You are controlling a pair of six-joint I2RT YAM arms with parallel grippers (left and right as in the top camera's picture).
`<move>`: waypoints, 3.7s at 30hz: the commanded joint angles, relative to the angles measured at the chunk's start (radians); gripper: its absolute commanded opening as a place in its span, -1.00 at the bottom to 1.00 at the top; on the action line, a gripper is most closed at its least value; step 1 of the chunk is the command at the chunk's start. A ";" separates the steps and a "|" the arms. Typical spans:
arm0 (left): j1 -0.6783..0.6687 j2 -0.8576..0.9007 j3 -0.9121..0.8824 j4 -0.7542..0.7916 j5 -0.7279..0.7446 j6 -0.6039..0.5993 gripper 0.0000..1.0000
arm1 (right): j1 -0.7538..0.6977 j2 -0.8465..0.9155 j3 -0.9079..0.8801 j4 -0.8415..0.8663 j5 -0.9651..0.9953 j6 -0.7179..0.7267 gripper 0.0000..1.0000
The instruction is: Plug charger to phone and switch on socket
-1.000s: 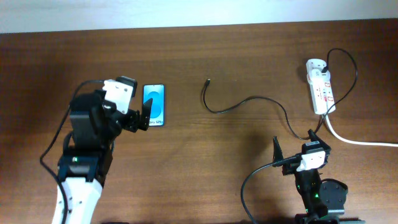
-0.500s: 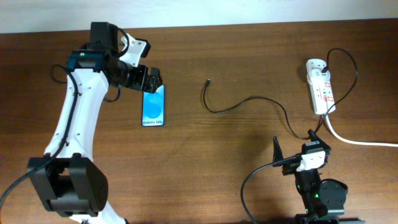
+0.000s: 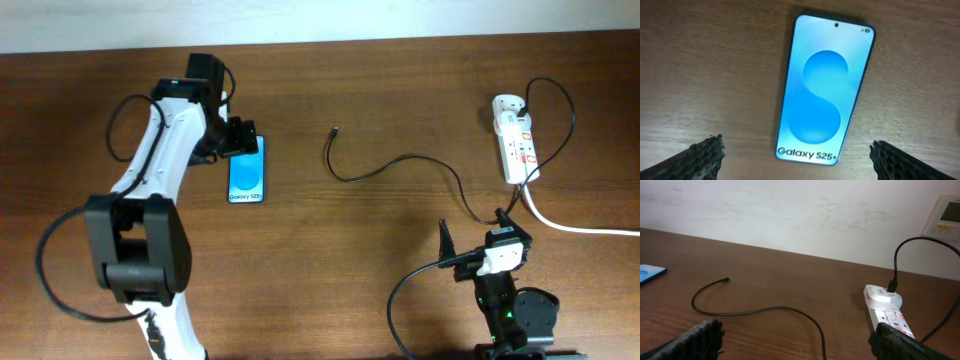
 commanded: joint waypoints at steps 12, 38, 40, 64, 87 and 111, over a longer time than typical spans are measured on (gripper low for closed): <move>-0.051 0.139 0.009 0.086 -0.033 -0.071 0.99 | -0.006 0.011 0.087 -0.020 -0.077 0.151 0.97; -0.052 0.212 0.008 0.088 -0.020 0.133 0.99 | -0.006 1.046 1.317 -0.833 -0.439 0.148 0.97; -0.052 0.217 0.008 0.088 0.002 0.077 0.98 | -0.006 1.075 1.317 -0.859 -0.444 0.147 0.97; -0.078 0.268 0.088 0.008 0.014 -0.006 0.32 | -0.006 1.156 1.317 -0.910 -0.443 0.129 0.97; -0.064 0.268 0.451 -0.242 1.172 -0.392 -1.00 | -0.006 1.311 1.317 -0.823 -0.390 0.470 0.87; -0.094 0.268 0.451 -0.338 0.801 -1.023 -1.00 | 0.120 1.423 1.317 -0.735 -0.330 0.510 0.83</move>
